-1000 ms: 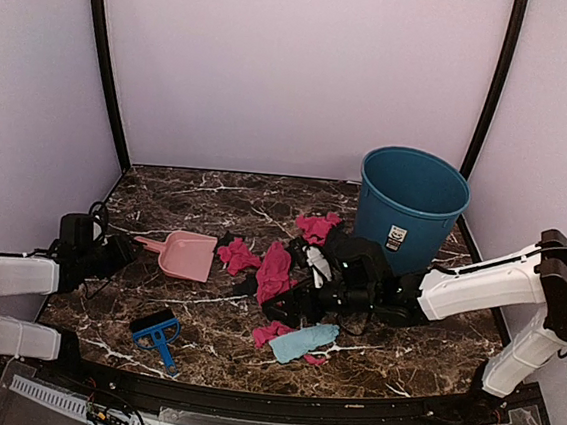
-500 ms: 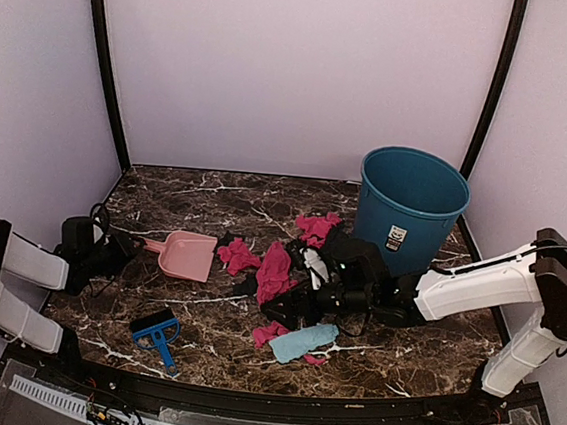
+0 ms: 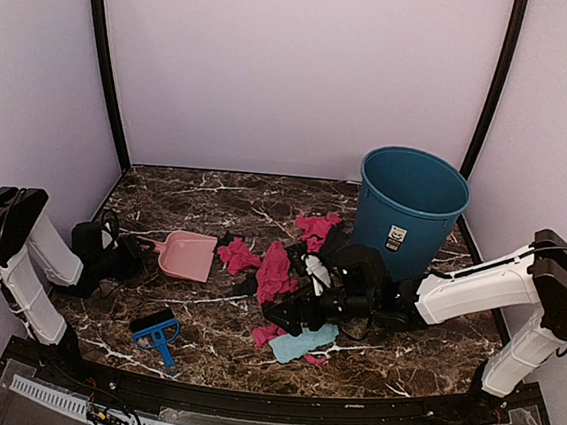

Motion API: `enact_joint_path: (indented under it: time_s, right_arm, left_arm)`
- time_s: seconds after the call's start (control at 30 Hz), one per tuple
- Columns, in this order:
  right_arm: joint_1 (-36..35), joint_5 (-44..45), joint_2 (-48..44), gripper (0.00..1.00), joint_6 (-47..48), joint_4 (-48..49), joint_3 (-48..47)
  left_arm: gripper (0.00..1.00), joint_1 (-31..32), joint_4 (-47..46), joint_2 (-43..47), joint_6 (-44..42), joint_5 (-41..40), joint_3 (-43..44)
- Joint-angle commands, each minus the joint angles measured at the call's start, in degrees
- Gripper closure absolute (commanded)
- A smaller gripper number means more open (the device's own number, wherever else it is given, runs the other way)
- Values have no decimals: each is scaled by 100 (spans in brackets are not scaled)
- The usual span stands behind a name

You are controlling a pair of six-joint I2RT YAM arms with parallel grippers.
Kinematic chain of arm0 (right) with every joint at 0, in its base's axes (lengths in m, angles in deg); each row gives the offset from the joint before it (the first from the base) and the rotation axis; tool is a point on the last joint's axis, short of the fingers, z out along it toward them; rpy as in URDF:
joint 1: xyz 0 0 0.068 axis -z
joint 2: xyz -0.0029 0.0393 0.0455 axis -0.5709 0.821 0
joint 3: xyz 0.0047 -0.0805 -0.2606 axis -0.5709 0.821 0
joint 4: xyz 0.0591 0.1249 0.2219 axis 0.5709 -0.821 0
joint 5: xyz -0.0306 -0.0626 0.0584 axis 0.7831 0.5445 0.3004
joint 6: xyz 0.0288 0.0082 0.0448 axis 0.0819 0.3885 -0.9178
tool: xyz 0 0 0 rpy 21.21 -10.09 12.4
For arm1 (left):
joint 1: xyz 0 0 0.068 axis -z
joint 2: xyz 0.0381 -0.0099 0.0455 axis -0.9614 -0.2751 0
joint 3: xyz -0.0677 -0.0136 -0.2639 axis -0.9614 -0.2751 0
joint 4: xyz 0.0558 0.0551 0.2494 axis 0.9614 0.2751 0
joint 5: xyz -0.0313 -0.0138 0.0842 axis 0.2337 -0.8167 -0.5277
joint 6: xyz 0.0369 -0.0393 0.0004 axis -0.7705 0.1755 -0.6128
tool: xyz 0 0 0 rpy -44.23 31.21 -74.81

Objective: Sweep away the paper scraps from the table
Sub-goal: Pick up the dustpan from the center of the board, then pass from the left arm to the right

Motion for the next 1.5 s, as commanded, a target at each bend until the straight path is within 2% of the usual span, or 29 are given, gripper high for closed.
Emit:
enact_joint_path:
  time_s: [0.0, 0.13, 0.23, 0.4, 0.6, 0.97, 1.33, 1.47]
  right_arm:
    - [-58, 60, -55, 1, 158, 217, 18]
    - [-55, 72, 41, 1, 178, 187, -43]
    - [-57, 52, 90, 1, 178, 189, -71]
    - [-61, 25, 87, 2, 155, 195, -72]
    - [-63, -24, 28, 1, 101, 218, -50]
    - [-109, -5, -150, 1, 120, 188, -47]
    - [-277, 261, -629, 1, 220, 130, 95]
    - [-367, 425, -869, 1, 218, 259, 192]
  left_arm:
    - [53, -29, -875, -277, 158, 259, 159]
    - [60, -25, -1067, -359, 180, 293, 183]
    - [73, -28, -1034, -351, 124, 318, 250]
    - [86, -25, -1020, -211, 100, 388, 207]
    - [90, -21, -484, 588, -93, 208, -2]
    - [99, 56, 1430, 2905, -723, -213, -134]
    - [100, 984, 3305, 4960, -1009, -720, 107]
    - [100, 1211, 3703, 5498, -904, -585, 255]
